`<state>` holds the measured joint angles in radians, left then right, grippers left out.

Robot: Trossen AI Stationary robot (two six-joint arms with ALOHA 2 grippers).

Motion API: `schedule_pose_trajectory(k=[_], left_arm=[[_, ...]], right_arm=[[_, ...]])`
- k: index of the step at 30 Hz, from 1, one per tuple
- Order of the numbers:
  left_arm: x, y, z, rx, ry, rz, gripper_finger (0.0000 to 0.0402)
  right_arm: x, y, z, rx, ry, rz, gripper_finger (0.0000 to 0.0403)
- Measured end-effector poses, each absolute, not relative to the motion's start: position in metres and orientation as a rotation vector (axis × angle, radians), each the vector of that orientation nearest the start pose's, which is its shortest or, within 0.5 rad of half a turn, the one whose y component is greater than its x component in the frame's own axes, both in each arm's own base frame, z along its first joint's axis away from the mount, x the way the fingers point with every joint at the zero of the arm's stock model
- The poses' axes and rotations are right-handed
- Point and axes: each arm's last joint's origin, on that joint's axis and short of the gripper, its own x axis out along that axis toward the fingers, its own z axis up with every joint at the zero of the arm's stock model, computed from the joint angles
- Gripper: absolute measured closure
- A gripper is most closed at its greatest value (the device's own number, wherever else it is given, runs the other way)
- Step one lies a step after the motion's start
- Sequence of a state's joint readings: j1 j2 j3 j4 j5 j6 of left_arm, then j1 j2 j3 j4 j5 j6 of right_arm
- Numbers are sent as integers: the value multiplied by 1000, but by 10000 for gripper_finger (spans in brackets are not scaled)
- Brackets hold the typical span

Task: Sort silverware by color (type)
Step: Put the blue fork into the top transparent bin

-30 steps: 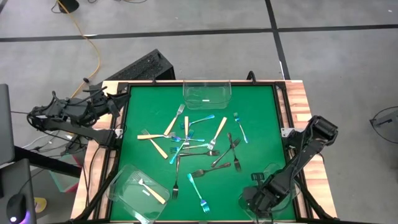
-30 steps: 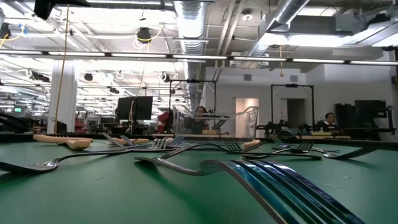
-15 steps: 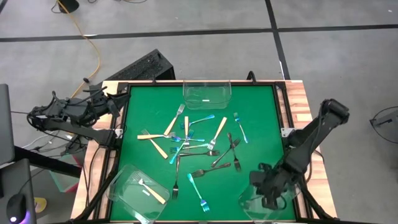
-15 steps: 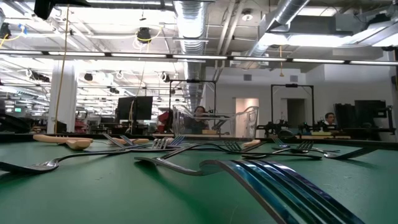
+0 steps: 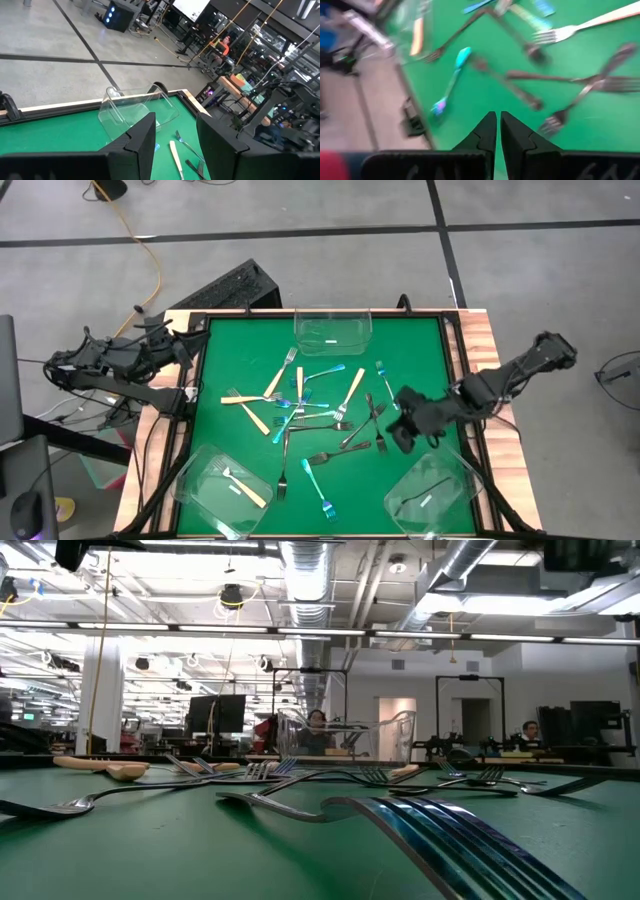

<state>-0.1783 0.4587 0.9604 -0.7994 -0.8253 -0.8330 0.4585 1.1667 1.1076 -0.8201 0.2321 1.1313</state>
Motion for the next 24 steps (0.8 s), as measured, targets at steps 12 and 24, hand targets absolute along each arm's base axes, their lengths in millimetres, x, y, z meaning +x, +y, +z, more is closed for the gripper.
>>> schedule_pose_trajectory(k=[12, 24], left_arm=[[55, 12, 365, -650, -13, 709, 273], [55, 12, 363, -636, 6, 720, 273]], right_arm=[[222, 26, 289, 673, 959, -716, 259], [256, -34, 240, 647, 1201, -888, 183]])
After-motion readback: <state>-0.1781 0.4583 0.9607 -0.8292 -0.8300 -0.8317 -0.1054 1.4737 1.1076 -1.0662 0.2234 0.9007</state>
